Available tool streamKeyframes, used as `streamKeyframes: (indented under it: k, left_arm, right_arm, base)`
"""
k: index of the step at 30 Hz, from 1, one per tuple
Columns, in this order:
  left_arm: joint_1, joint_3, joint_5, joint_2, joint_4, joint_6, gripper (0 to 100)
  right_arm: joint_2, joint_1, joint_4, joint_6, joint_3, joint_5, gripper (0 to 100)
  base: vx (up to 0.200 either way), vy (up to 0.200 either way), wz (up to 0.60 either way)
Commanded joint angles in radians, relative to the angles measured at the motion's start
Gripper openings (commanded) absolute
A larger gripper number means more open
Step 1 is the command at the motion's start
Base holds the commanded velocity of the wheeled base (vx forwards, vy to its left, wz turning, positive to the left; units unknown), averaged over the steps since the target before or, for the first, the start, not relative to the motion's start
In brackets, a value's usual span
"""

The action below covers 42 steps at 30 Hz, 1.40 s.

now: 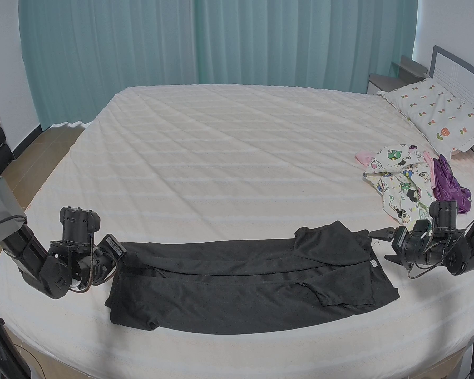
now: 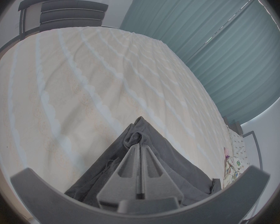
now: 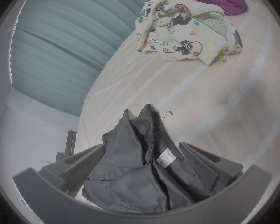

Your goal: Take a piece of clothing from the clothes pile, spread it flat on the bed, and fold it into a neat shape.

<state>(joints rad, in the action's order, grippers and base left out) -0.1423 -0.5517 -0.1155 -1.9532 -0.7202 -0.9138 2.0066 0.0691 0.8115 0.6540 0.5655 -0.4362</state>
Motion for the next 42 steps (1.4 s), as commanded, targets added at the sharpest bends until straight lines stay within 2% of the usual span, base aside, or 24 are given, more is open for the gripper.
streamKeyframes:
  k: [1, 7, 12, 25, 34, 41, 42]
  left_arm:
    - [-0.002, -0.014, -0.009, 0.016, -0.004, 0.000, 0]
    - [-0.002, -0.024, -0.012, 0.037, -0.007, -0.003, 0]
    - [-0.003, -0.037, -0.015, 0.045, -0.007, -0.013, 0]
    - [-0.010, -0.045, -0.032, 0.046, -0.007, -0.013, 0]
    - [-0.010, -0.050, -0.033, 0.046, -0.007, -0.013, 0]
    - [-0.011, -0.051, -0.046, 0.046, -0.007, -0.013, 0]
    - [-0.011, -0.051, -0.046, 0.046, -0.007, -0.013, 0]
  right_arm:
    - [-0.043, -0.058, 0.003, 0.076, -0.024, 0.043, 100]
    - [-0.032, -0.144, 0.000, 0.179, 0.008, 0.126, 100]
    - [-0.006, -0.195, 0.000, 0.210, 0.022, 0.180, 100]
    - [0.017, -0.207, 0.000, 0.211, 0.020, 0.224, 100]
    - [0.020, -0.207, 0.000, 0.205, 0.016, 0.283, 100]
    - [0.029, -0.206, 0.000, 0.199, 0.022, 0.286, 100]
    - [0.037, -0.207, 0.000, 0.199, 0.025, 0.286, 0]
  base:
    - [0.000, 0.000, 0.00]
    - [0.000, 0.000, 0.00]
    - [0.000, 0.000, 0.00]
    - [0.000, 0.000, 0.00]
    - [0.000, 0.000, 0.00]
    - [0.000, 0.000, 0.00]
    - [0.000, 0.000, 0.00]
